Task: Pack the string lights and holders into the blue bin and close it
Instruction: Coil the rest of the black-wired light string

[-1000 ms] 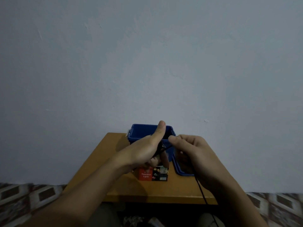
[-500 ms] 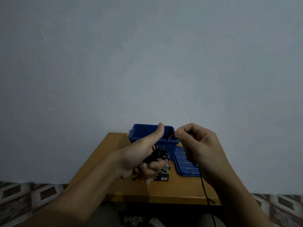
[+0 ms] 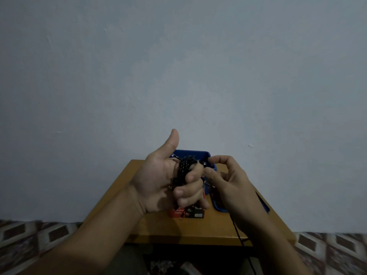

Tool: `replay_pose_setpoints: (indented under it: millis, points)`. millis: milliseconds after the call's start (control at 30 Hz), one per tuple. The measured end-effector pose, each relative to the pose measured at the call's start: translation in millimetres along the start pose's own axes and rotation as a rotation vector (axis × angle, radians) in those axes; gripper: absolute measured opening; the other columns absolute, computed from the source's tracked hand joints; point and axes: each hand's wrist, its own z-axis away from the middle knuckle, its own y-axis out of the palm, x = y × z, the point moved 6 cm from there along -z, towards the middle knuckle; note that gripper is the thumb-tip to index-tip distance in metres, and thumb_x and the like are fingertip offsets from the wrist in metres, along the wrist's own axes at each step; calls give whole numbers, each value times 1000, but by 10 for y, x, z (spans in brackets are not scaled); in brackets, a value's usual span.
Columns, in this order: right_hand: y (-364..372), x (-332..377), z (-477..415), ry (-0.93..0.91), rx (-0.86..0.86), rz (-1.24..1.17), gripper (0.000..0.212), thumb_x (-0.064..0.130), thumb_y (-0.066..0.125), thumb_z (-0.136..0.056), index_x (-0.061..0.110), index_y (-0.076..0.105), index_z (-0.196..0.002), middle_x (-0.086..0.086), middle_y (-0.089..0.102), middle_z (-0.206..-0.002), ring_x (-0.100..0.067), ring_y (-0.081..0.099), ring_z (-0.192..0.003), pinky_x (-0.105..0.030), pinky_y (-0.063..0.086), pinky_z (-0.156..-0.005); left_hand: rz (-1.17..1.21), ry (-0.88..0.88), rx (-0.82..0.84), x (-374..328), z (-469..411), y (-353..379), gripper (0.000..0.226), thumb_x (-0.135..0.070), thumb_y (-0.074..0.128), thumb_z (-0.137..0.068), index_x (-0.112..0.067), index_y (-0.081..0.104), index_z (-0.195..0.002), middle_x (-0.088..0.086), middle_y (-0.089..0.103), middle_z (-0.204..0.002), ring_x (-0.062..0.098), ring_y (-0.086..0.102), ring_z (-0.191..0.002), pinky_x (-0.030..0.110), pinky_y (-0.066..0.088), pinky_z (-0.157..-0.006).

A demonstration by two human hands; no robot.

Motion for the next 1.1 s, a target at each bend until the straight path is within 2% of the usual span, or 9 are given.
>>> replay_pose_setpoints:
  millis: [133, 233, 367, 467, 567, 700, 767, 933, 1100]
  points:
    - [52, -33, 39, -2, 102, 59, 11, 20, 53, -102, 13, 61, -101, 3, 61, -59, -9, 52, -47, -20, 39, -44, 97, 57, 10, -73, -1, 32, 87, -78, 23, -90, 1, 60, -90, 16, 63, -69, 31, 61, -70, 42, 46, -80]
    - [93, -47, 71, -2, 164, 95, 19, 19, 52, -102, 12, 66, -90, -1, 68, -70, -13, 62, -62, -23, 47, -54, 187, 107, 22, -118, 3, 67, 86, -74, 30, -93, 6, 60, -106, 23, 68, -89, 36, 65, -88, 43, 51, -87]
    - [82, -74, 58, 1, 163, 110, 14, 14, 52, -102, 11, 65, -105, -8, 74, -82, -13, 66, -70, -27, 50, -64, 148, 182, -173, -160, -6, 7, 86, -73, 29, -93, 2, 67, -109, 20, 70, -98, 35, 67, -95, 45, 55, -90]
    - [111, -112, 63, 56, 192, 96, 17, 16, 51, -103, 18, 57, -119, -10, 75, -85, -16, 68, -72, -26, 51, -64, 142, 265, -344, -219, -3, -62, 85, -71, 31, -92, 1, 71, -110, 19, 71, -104, 33, 68, -98, 46, 50, -101]
    - [112, -131, 73, 99, 194, 92, 15, 15, 49, -104, 18, 56, -117, -7, 75, -82, -13, 67, -69, -20, 50, -60, 187, 314, -420, -252, -11, -91, 88, -71, 28, -94, 4, 64, -123, 23, 68, -119, 37, 66, -110, 49, 41, -111]
    - [118, -126, 78, 101, 227, 126, 16, 18, 54, -101, 20, 58, -116, -7, 73, -81, -12, 65, -64, -22, 50, -60, 168, 370, -514, -276, 23, -146, 88, -72, 22, -95, 1, 53, -135, 21, 65, -130, 36, 59, -126, 45, 39, -111]
    - [115, -123, 82, 103, 242, 181, 12, 23, 56, -100, 16, 62, -108, -2, 70, -75, -7, 63, -61, -21, 48, -58, 160, 403, -553, -297, 37, -157, 86, -71, 23, -96, -1, 51, -137, 19, 65, -130, 34, 59, -126, 44, 39, -112]
    - [131, -123, 70, 156, 267, 170, 31, 29, 49, -103, 2, 64, -95, 1, 58, -62, -8, 51, -52, -26, 42, -54, 86, 455, -629, -317, 40, -154, 80, -67, 22, -97, -3, 49, -138, 16, 67, -127, 30, 61, -123, 44, 34, -116]
    - [98, -86, 63, 129, 256, 206, 16, 26, 56, -101, 15, 67, -104, 10, 63, -59, 2, 55, -51, -17, 43, -50, 40, 526, -705, -370, 52, -155, 85, -63, 31, -94, -3, 26, -154, 12, 62, -137, 25, 52, -133, 40, 30, -118]
